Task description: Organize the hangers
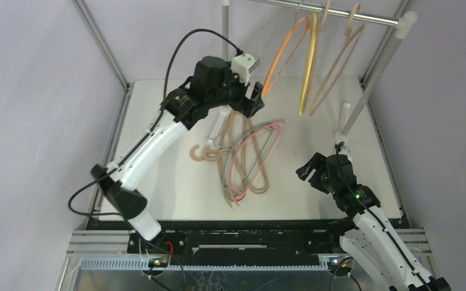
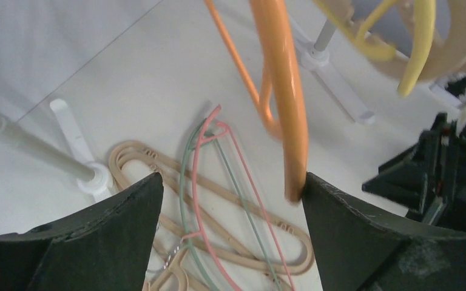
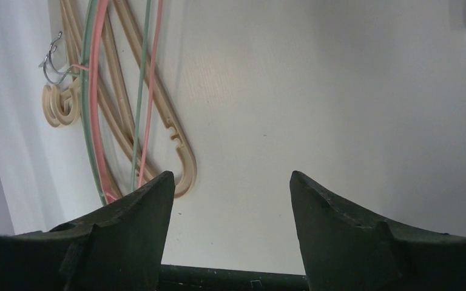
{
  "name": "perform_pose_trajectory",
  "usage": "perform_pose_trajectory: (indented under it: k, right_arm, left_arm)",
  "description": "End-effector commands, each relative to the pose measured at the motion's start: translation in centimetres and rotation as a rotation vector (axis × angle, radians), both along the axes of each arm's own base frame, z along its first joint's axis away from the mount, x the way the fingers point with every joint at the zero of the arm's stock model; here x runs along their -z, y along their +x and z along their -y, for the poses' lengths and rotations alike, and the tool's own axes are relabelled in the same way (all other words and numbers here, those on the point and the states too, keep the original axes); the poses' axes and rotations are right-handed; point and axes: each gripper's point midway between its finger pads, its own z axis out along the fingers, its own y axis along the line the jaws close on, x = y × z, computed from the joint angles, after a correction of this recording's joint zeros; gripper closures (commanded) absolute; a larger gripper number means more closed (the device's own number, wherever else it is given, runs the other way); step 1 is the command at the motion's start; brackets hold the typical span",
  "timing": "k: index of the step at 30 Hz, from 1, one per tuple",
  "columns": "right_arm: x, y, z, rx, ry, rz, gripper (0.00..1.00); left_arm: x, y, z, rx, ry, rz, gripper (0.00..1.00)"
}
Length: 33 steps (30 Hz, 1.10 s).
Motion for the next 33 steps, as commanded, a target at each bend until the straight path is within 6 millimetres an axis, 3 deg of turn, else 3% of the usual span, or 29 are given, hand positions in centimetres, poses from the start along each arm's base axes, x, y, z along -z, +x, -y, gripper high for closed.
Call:
perform_pose_trajectory:
  k: [1,8,13,17,21,28,33]
  right_arm:
    - [-0.5,0.7,-0.1,-0.005,0.005,0.037,0.22]
    - [-0.2,0.8,-0.1,-0.005,0.002,0.037,0.22]
    - [0.1,1.0,-0.3,-0.012,0.004,0.027,0.24]
    - [0.3,1.0,-0.3,-0.012,0.001,0.018,0.24]
    - [0.4,0.9,-0.2,-0.013,-0.008,0.016,0.24]
    - [1.0,1.0,-0.3,-0.014,-0.005,0.005,0.24]
    - [1.4,0.9,-0.1,-0.014,-0.019,-0.007,0.24]
  left_arm:
    - [-0.4,-2.0,-2.2,-0.020,-0.055,0.048,0.13]
    - [9.2,-5.0,-5.4,-0.109,-0.031,-0.098,0.15]
    - [13.9,-7.2,-5.0,-0.109,-0.128,-0.229,0.26]
    - [17.6,-7.6,-6.0,-0.179,-0.136,-0.277,0.36]
    - [19.7,-7.5,-6.4,-0.227,-0.128,-0.315,0.47]
    - [24.9,-7.4,-6.6,-0.284,-0.091,-0.392,0.48]
    - [26.2,-6.8,-6.8,-0.326,-0.072,-0.397,0.46]
